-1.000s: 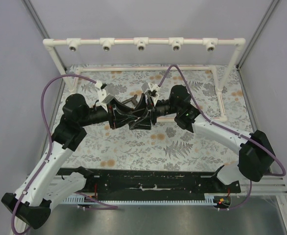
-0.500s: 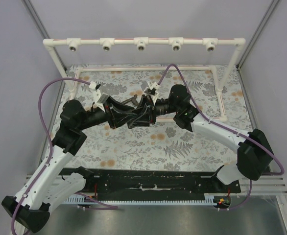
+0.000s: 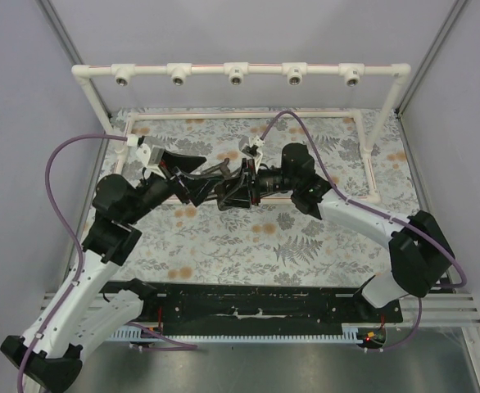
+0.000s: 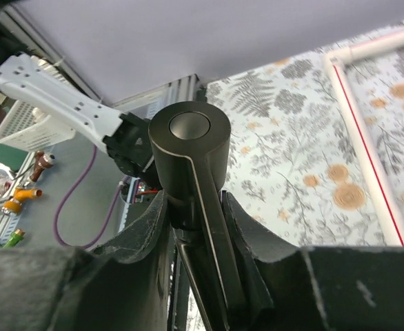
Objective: Install the water faucets
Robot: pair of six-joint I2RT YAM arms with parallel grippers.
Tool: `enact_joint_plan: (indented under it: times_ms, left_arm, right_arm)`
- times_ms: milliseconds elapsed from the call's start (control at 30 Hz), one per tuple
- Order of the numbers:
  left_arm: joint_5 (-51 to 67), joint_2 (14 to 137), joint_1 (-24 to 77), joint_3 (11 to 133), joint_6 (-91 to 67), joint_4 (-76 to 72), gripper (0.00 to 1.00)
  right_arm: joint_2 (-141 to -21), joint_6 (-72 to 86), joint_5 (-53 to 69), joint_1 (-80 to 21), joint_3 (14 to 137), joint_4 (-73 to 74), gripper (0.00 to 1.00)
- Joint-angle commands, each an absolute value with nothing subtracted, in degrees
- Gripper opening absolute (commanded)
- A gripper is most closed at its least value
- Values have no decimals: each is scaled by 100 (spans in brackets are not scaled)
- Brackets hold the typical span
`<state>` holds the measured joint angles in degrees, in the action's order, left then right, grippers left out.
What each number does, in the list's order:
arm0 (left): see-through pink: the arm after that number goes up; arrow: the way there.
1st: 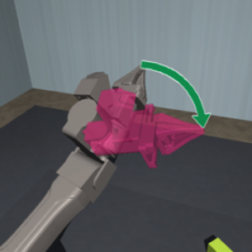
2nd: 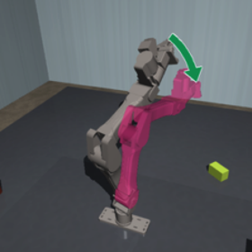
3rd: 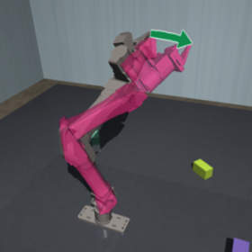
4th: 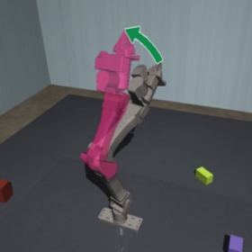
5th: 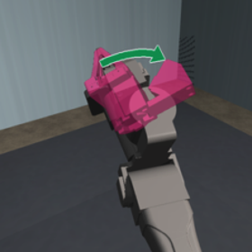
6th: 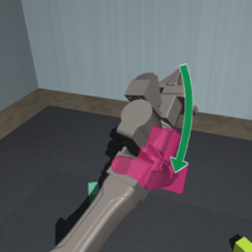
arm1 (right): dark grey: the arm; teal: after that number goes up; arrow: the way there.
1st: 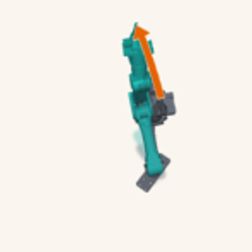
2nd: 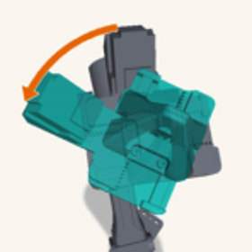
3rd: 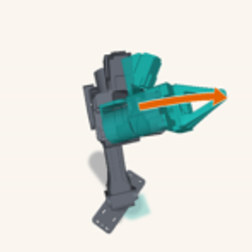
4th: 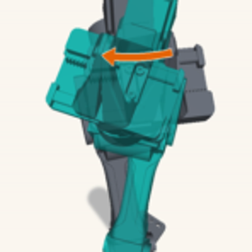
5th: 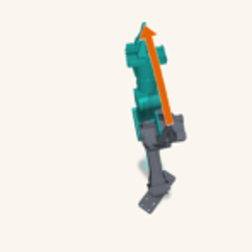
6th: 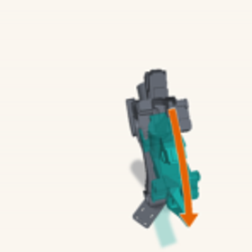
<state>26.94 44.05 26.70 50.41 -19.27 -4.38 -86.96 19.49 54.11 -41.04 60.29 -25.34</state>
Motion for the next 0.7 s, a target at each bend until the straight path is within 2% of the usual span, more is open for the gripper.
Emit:
enact_joint_plan:
  times_ms: [0, 167, 400, 567, 667]
  left_arm:
    - [1917, 4228, 2646, 5273, -1838, -28, 81]
    - [1976, 3999, 2558, 5212, -1214, 1027, 83]
    - [3312, 3999, 1821, 4870, -940, 1319, 82]
    - [5454, 4306, 696, 4536, -2009, 92, 79]
    - [6177, 4482, 650, 4447, -2653, -947, 78]
  right_arm:
    - [-8605, 1986, 5089, -3903, 5942, -2786, 0]
    - [-8332, 2179, 5045, -3771, 5687, -3163, 0]
    - [-7981, 2338, 5045, -3735, 5494, -3383, 0]
    - [-7717, 2320, 5054, -3718, 5405, -3410, 0]
    - [-7603, 2347, 5080, -3718, 5379, -3428, 0]
